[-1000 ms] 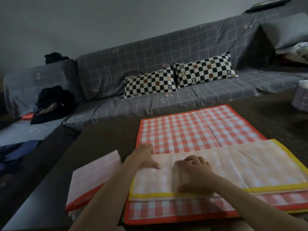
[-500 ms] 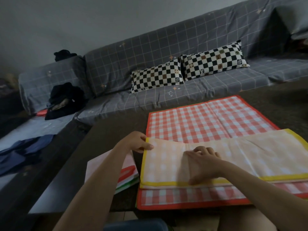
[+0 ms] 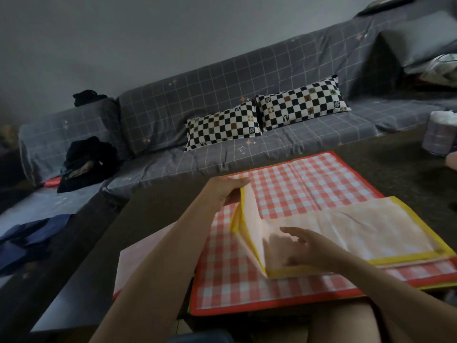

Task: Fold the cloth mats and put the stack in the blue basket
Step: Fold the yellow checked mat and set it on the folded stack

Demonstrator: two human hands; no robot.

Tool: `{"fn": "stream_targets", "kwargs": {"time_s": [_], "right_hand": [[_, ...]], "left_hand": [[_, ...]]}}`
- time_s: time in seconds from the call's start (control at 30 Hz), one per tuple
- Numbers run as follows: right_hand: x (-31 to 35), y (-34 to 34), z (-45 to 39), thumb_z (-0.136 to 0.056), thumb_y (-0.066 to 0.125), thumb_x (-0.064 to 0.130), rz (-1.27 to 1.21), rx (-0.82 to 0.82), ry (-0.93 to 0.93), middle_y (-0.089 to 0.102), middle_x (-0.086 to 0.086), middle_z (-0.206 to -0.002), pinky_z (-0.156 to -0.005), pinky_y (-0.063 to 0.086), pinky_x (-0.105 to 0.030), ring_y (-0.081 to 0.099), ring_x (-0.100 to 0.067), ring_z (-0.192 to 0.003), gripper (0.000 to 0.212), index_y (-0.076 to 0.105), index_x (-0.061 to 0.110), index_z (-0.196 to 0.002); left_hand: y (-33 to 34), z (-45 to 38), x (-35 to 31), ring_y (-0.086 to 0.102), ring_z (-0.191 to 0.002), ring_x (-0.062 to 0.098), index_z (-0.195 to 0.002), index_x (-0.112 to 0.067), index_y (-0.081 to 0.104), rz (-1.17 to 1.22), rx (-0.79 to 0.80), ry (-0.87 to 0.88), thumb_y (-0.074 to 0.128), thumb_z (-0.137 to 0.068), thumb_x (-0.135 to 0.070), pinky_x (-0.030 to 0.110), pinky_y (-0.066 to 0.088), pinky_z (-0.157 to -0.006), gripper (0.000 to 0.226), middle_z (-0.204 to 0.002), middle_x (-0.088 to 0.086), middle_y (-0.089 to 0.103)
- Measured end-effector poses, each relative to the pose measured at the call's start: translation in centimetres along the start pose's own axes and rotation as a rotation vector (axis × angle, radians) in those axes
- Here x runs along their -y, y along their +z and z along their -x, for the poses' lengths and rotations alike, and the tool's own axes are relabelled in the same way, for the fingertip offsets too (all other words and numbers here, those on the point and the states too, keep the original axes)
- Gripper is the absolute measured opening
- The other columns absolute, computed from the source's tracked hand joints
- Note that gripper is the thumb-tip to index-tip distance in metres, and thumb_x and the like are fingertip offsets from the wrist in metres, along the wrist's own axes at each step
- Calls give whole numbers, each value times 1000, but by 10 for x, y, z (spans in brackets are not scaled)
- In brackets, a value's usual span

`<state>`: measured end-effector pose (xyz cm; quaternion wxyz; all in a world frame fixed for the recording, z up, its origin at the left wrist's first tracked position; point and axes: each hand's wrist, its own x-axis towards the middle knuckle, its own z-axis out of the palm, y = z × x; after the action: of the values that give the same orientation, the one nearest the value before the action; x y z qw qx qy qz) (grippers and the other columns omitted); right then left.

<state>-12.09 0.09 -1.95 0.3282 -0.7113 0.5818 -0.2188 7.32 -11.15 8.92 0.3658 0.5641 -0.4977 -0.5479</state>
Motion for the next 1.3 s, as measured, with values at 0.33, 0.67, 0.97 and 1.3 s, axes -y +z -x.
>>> {"fn": "stream_targets", "kwargs": {"time_s": [0.33,0.67,0.97,1.3], "right_hand": [[-29,-43,46,-91,47,47,-600,-317,199,72,0,-88,-60,50,-28,68,-16,-72,41,58,18,-117],[-47,-27,52,-86,61,40,-41,-303,355,58,9,-88,-79,49,-29,59,-12,-86,60,32,31,-137],[-48,-14,54,-89,55,40,134,-375,256,62,7,-85,-71,51,-28,61,-14,-82,34,43,38,-121],[-47,-4,42,-93,42,38,307,-414,283,63,4,-101,-76,49,-30,61,-19,-93,25,54,39,-115]], "left_hand": [[120,-11,32,62,-61,20,-71,-2,55,-10,-34,28,80,-74,-9,29,57,-49,26,-73,14,60],[175,-11,93,64,-52,14,-75,-8,54,-115,-50,-8,78,-77,-15,40,60,-69,25,-72,7,62],[144,-14,120,62,-92,12,-94,-12,72,-622,-23,488,62,-90,-27,30,50,-89,19,-105,1,64],[127,-9,125,42,-122,9,-120,-39,53,-1101,36,553,42,-92,-41,33,30,-102,30,-129,-17,47]]}}
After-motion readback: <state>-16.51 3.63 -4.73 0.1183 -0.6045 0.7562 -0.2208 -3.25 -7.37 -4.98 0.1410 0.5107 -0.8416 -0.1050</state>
